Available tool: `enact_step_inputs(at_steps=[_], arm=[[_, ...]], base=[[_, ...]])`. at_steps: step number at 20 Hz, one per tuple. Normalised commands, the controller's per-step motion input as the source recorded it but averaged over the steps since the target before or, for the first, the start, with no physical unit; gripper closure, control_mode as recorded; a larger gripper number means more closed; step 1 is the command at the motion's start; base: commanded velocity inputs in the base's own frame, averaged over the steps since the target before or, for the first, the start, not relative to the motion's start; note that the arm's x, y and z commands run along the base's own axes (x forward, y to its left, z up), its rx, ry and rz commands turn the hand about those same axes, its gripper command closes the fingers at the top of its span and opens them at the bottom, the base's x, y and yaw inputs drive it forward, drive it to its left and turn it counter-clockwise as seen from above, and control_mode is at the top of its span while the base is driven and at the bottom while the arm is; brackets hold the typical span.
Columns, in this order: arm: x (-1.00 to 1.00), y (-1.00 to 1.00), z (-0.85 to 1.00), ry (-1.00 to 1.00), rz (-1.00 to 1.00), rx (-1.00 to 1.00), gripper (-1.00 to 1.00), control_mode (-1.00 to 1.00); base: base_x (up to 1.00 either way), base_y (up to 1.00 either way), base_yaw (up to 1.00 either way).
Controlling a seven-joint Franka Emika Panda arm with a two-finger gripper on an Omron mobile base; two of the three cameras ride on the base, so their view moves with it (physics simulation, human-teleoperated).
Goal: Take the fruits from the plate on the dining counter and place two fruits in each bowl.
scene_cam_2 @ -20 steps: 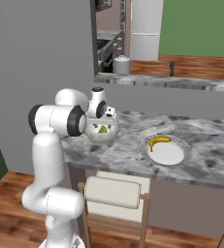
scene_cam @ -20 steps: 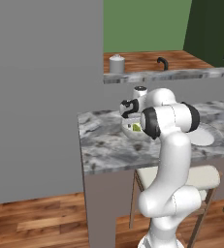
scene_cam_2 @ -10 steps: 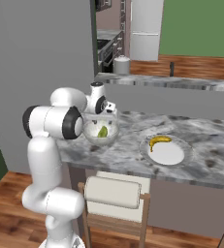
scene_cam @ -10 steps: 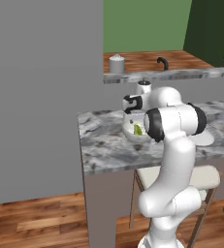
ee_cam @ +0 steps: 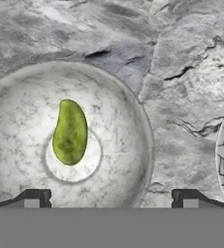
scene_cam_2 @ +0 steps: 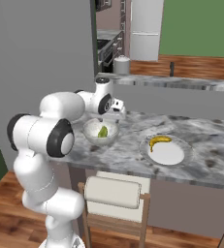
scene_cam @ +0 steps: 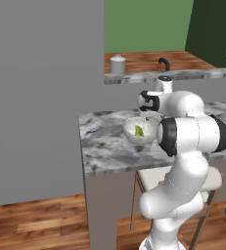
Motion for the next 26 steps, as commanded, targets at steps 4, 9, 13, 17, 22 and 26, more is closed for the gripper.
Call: enact_step_inputs(at_steps=[4,9,13,17,22,26], arm=[[-0.88,-0.90,0.43,-0.08,-0.05,0.02,-1.00,-1.00],[-0.56,-0.80,0.38,-0.02,-0.08,0.03,-1.00,-1.00],[-0.27,-0.78,0.14,0.00,-0.10,0.02,-1.00,-1.00],[-0.13,-0.71,0.01,0.00,-0.08,0.02,-1.00,-1.00],[0.00,-0.44,0.00,0.00,0.00,0.04,-1.00,-1.00],[0.00,-0.26,-0.03,0.00,0.00,0.01,-1.00,-1.00]], base=[[0.00,0.00,0.00],[0.00,0.00,0.00],[0.00,0.00,0.00],[0.00,0.00,0.00],[0.00,0.00,0.00],[0.00,0.00,0.00]])
